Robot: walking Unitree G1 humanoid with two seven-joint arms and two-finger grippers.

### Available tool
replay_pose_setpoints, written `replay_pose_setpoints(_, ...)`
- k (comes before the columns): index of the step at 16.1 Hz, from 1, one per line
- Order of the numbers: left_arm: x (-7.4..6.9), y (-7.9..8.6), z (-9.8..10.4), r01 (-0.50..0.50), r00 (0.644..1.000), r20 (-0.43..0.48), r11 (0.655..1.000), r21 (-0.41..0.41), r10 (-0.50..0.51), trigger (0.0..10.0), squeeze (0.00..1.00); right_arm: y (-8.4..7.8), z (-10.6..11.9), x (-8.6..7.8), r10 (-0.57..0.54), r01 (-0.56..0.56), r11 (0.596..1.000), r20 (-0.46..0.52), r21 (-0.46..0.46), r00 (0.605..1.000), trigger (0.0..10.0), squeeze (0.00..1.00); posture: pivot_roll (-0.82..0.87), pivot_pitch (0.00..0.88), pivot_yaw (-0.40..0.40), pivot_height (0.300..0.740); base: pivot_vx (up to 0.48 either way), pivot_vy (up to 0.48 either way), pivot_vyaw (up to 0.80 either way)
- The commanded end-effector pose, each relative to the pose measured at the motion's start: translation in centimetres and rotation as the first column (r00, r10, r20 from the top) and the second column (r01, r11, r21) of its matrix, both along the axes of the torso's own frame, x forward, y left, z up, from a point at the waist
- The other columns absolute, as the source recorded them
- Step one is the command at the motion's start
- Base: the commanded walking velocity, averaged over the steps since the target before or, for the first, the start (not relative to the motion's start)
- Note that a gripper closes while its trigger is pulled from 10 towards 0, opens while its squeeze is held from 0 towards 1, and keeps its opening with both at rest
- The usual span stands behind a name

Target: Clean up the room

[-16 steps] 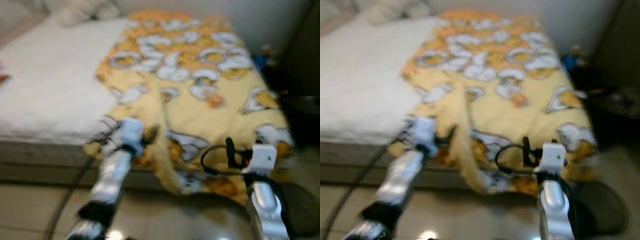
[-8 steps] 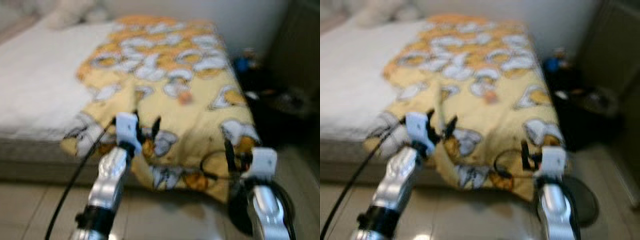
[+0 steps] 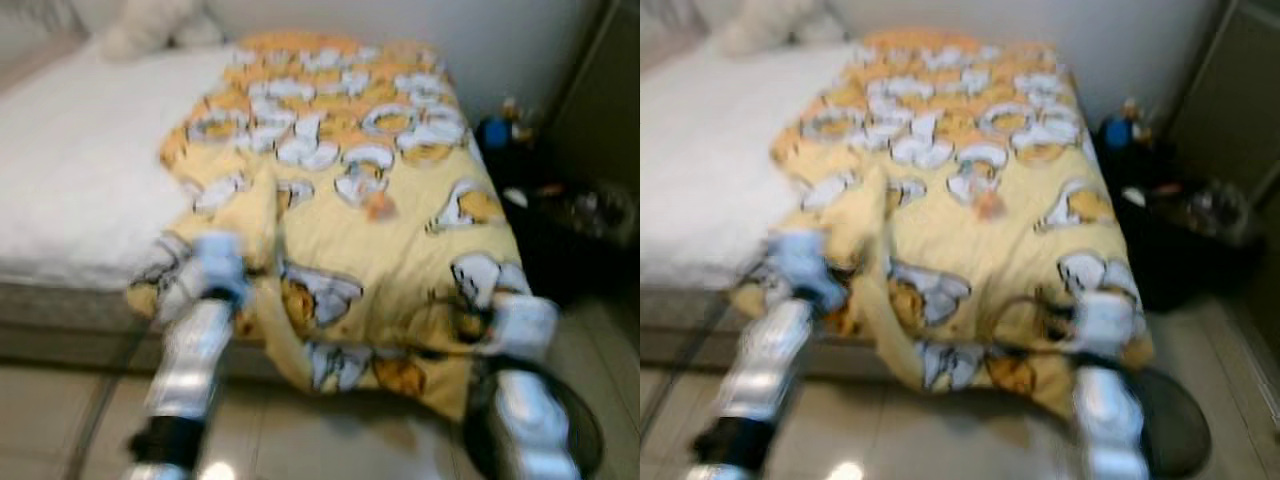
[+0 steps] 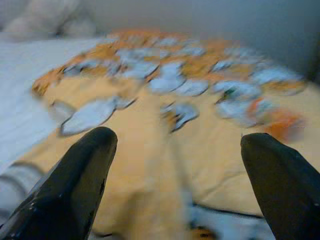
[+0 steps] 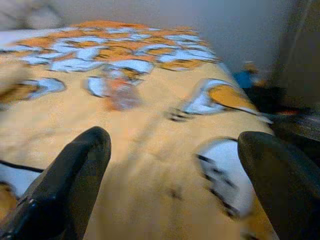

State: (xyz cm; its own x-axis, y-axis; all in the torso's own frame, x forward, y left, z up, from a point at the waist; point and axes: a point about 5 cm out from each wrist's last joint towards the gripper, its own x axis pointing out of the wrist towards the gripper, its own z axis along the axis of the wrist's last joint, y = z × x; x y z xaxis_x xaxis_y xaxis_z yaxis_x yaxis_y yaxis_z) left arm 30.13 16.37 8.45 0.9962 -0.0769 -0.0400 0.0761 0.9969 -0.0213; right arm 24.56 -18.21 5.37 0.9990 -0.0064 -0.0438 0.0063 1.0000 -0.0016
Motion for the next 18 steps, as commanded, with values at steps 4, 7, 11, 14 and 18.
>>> replay_pose_setpoints(4,0.5,-1.5,0.7,0.043,0.999,0.027,0.999,0.0,-0.043,10.0,0.0,-1.3,0.2,0.3,-0.036,0.036,0.999,-0.012,-0.018,0.999,10.0,0.0,0.01,0.0,0.012,0.74,0.48,0.0,0.0)
replay_pose_setpoints(7,0.9,-1.8,1.5,0.083,0.994,0.067,0.996,0.041,-0.085,10.0,0.0,-1.3,0.6,0.9,-0.038,0.038,0.999,0.002,-0.022,0.999,10.0,0.0,0.02,0.0,0.012,0.74,0.48,0.0,0.0)
replay_pose_setpoints(11,0.9,-1.6,2.1,0.071,0.994,0.084,0.996,0.051,-0.075,10.0,0.0,-1.0,1.1,2.1,-0.038,0.038,0.999,0.011,0.003,0.999,10.0,0.0,0.02,0.0,0.029,0.74,0.48,0.0,0.0)
replay_pose_setpoints(14,0.4,-0.4,2.0,0.029,0.996,0.08,0.996,0.085,-0.036,10.0,0.0,0.8,2.9,5.1,0.04,-0.041,0.999,0.034,0.028,0.999,10.0,0.0,0.08,0.0,0.01,0.74,0.48,0.0,0.0)
replay_pose_setpoints(18,-1.4,1.4,2.8,-0.009,0.996,0.093,0.988,0.152,-0.005,10.0,0.0,3.2,4.2,8.2,0.132,-0.132,0.989,0.0,0.063,0.991,10.0,0.0,0.19,0.0,-0.026,0.74,0.24,0.0,0.0)
